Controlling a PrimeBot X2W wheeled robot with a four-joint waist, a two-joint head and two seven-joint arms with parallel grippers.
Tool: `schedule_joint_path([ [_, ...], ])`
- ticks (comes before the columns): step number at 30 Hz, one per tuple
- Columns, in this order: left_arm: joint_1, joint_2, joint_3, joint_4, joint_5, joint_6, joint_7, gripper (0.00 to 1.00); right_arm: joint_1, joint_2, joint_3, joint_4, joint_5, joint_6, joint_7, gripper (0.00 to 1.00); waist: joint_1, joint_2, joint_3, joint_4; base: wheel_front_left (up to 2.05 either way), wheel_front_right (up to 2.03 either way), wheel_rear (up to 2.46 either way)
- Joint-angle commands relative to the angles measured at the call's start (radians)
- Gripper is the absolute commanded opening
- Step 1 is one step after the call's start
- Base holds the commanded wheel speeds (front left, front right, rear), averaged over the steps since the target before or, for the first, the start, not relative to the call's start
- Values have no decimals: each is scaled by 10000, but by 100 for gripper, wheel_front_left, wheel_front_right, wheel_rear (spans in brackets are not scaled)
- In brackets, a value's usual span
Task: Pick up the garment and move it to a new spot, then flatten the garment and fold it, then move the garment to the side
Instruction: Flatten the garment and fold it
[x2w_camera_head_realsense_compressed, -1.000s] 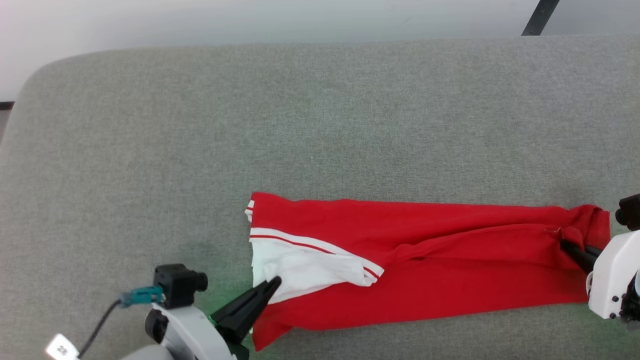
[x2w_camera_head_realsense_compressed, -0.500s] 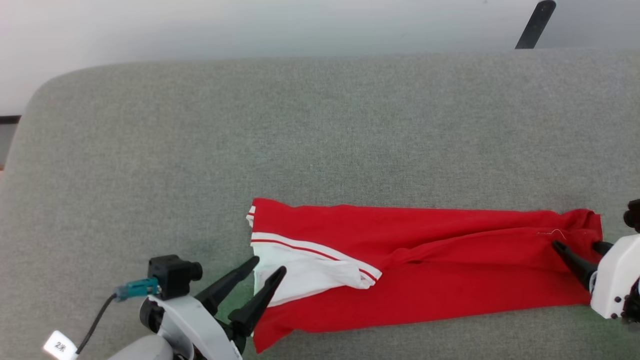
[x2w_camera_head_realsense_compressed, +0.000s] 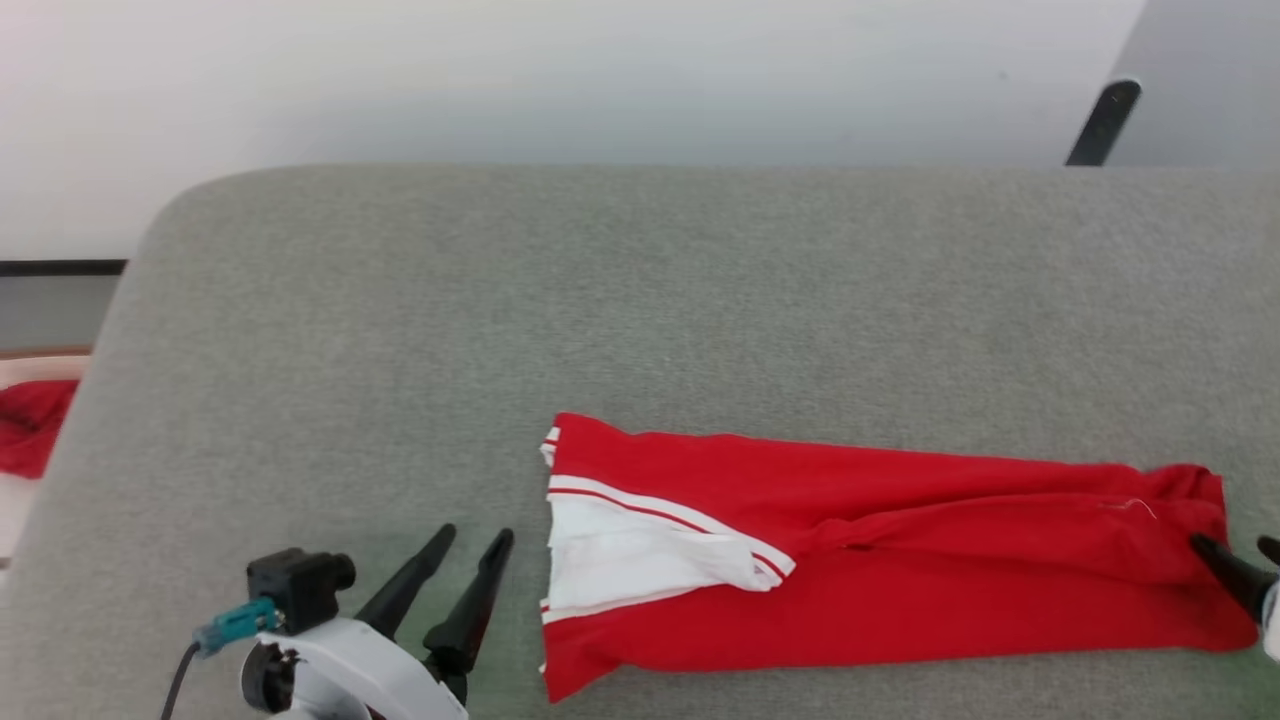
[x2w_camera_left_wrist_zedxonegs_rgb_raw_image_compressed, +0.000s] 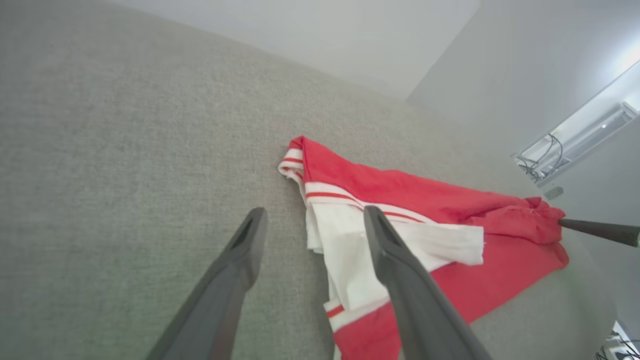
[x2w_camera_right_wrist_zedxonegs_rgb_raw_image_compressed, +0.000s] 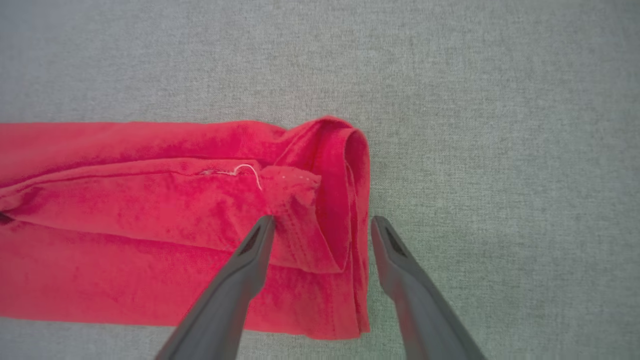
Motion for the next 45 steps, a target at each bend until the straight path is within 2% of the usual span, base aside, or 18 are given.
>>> schedule_joint_path([
  [1,242,-152,317,6,233,108,5,100,156,-11,-186,127,37,-8,33,100,0,0,-259,336,0,0,0],
  [8,1023,-960,2507,-235,1917,540,5,100,115,77,-685,781,-37,-8,233,100,0,0,-369,758,0,0,0],
  [12,1331,-1362,3643,-596,3682,708,5,100,-183,201,-789,1281,-137,-8,465,100,0,0,-333,893,0,0,0],
  [16,1538,-1741,4331,-929,5481,812,5,100,-447,331,-747,1722,-187,-8,672,100,0,0,-269,973,0,0,0],
  [22,1777,-2459,5122,-907,6900,466,5,100,-707,589,-436,2203,-267,-8,874,100,0,0,-133,1001,0,0,0],
  [28,1838,-3109,5733,-473,7618,-56,5,100,-748,872,82,2688,-456,-7,866,100,0,0,-4,984,0,0,0],
  [29,1825,-3171,5842,-390,7710,-127,5,100,-739,906,177,2746,-475,-7,851,82,0,0,5,977,0,0,0],
  [30,1823,-3249,5921,-304,7773,-206,5,100,-732,937,237,2777,-454,-5,810,55,0,0,12,969,0,0,0],
  [31,1823,-3342,6027,-229,7791,-265,5,100,-775,967,263,2813,-390,-4,768,40,0,0,20,958,0,0,0],
  [32,1816,-3400,6135,-170,7834,-321,5,100,-817,971,291,2837,-336,-4,702,15,0,0,30,948,0,0,0],
  [33,1812,-3467,6225,-97,7861,-380,5,100,-870,966,317,2868,-308,-4,623,0,0,0,37,938,0,0,0],
  [41,1745,-3815,6821,154,7977,-698,5,100,-1307,730,257,2970,-66,-13,43,0,0,0,118,707,0,0,0],
  [45,1695,-3921,7013,166,7965,-756,5,100,-1545,343,68,2913,-51,-15,-393,0,0,0,271,491,0,0,0],
])
